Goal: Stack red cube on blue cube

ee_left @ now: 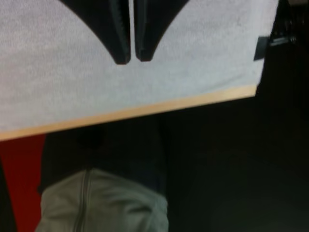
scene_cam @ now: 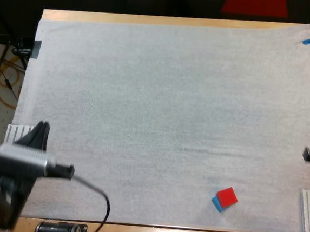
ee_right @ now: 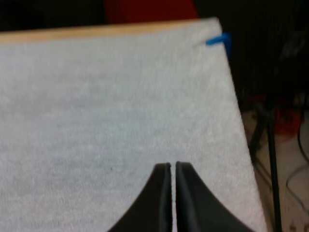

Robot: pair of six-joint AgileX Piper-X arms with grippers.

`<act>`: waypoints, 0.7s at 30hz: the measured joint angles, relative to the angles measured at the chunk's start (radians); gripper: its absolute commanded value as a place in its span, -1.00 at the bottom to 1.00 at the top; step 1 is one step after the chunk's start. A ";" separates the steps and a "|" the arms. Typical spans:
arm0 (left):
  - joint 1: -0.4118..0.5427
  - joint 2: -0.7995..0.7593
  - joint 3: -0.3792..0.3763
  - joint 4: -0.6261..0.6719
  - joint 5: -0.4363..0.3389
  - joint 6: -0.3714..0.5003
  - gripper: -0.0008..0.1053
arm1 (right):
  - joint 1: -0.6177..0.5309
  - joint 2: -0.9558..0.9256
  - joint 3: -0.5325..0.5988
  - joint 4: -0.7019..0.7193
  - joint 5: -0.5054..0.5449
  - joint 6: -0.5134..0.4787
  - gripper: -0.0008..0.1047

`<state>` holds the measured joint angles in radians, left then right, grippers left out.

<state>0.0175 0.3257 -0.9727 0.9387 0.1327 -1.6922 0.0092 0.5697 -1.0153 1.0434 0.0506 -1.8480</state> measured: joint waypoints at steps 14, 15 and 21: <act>0.000 -0.340 0.226 0.096 0.006 0.002 -0.98 | 0.000 -0.514 0.235 0.048 -0.075 0.000 -0.99; 0.000 -0.340 0.250 0.115 0.006 0.002 -0.98 | 0.000 -0.549 0.256 0.055 -0.075 0.000 -0.99; -0.005 -0.340 0.295 0.180 0.028 0.023 -0.98 | 0.000 -0.582 0.323 0.101 -0.079 -0.003 -0.99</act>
<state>0.0127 -0.0138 -0.6773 1.1187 0.1610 -1.6690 0.0092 -0.0125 -0.6922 1.1441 -0.0282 -1.8512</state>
